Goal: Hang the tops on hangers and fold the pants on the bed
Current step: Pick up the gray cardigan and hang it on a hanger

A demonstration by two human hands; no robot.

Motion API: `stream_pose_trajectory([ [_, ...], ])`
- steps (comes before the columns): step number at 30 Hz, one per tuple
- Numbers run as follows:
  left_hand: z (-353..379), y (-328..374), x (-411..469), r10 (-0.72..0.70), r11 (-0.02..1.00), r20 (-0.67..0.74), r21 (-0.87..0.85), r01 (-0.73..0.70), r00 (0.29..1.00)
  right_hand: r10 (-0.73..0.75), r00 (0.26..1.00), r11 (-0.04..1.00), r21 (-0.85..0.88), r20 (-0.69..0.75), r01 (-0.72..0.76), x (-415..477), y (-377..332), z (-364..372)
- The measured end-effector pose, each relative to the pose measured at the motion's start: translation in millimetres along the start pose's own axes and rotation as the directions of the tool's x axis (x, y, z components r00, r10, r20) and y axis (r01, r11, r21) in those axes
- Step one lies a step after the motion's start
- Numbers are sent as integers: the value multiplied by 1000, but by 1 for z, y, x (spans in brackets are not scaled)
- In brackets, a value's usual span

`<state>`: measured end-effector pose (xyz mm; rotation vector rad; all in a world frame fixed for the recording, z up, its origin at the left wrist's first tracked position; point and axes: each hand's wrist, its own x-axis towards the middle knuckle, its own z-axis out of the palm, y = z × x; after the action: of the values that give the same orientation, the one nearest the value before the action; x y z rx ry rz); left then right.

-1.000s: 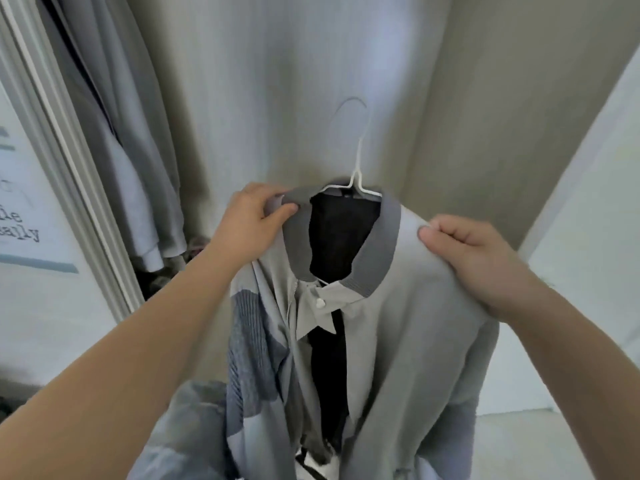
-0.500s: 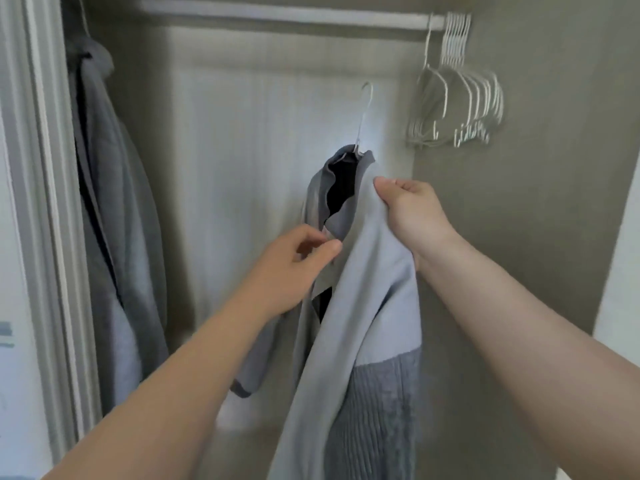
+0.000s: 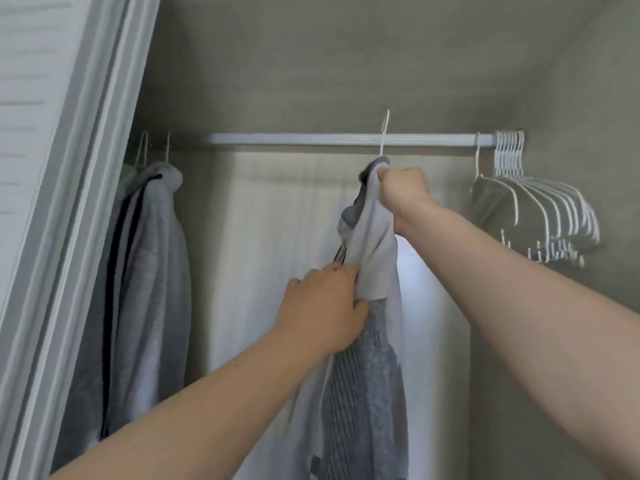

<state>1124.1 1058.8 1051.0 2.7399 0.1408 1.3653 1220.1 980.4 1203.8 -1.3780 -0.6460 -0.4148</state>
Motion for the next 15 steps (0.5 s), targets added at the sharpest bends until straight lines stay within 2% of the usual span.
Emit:
stream_pose_trajectory([
  [3, -1, -6, 28, -13, 998, -26, 62, 15, 1000, -44, 999, 998, 39, -9, 44, 30, -5, -1],
  [8, 10, -1, 59, 23, 972, -58, 236, -9, 998, -37, 999, 999, -21, 7, 37, 65, -4, -6],
  [15, 17, 7, 70, 40, 967, -49, 254, -27, 998, 13, 999, 1000, 19, 53, -15, 83, 2, -13],
])
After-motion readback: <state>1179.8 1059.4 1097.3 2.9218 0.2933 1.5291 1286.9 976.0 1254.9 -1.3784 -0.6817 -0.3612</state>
